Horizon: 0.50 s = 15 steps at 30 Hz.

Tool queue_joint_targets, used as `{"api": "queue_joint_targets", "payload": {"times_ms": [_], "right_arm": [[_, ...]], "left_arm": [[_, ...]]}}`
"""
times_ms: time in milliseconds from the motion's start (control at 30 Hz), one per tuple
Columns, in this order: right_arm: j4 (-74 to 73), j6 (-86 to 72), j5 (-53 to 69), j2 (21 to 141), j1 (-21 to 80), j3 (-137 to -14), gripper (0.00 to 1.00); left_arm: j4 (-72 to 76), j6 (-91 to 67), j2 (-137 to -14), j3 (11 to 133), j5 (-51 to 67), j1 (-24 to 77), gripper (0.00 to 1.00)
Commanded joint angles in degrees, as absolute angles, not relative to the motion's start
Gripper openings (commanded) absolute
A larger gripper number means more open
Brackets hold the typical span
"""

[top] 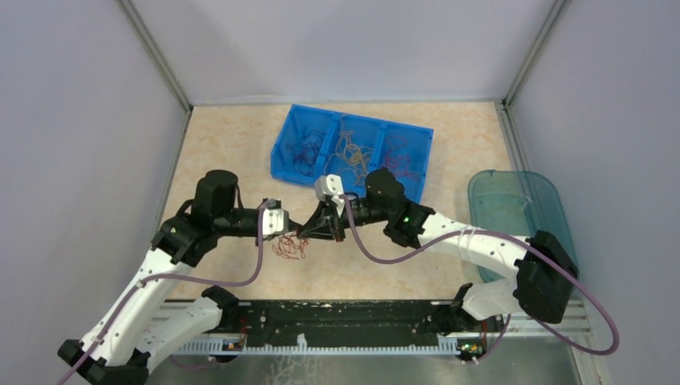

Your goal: Untangle the cables

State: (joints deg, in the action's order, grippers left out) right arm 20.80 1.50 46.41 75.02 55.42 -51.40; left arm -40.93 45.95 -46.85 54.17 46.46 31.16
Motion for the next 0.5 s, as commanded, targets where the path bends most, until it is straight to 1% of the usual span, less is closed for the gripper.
{"api": "queue_joint_targets", "payload": {"times_ms": [0, 67, 100, 233, 367, 433, 467], "right_arm": [[21.2, 3.8, 40.8, 71.6, 56.2, -50.0, 0.0], [20.8, 4.4, 38.6, 70.3, 56.0, -49.1, 0.01], [20.6, 4.6, 37.1, 69.5, 55.8, -48.4, 0.05], [20.0, 4.2, 33.6, 67.5, 54.5, -46.7, 0.3], [24.4, 1.0, 28.2, 64.5, 52.9, -43.5, 0.53], [28.9, -1.6, 24.9, 62.7, 52.6, -41.8, 0.59], [31.3, -2.4, 23.3, 61.9, 52.6, -41.1, 0.61]], "left_arm": [[-38.4, 48.1, -44.9, 53.5, 41.4, 31.5, 0.01], [-37.6, 48.2, -44.6, 54.0, 40.3, 31.5, 0.01], [-36.8, 47.9, -44.6, 54.4, 40.0, 31.5, 0.01], [-35.6, 47.1, -44.9, 56.2, 39.6, 31.5, 0.01], [-35.2, 46.4, -45.4, 58.0, 40.0, 31.5, 0.01], [-35.1, 46.0, -45.6, 58.6, 40.6, 31.5, 0.01], [-35.0, 45.9, -45.7, 58.7, 40.8, 31.5, 0.01]]}}
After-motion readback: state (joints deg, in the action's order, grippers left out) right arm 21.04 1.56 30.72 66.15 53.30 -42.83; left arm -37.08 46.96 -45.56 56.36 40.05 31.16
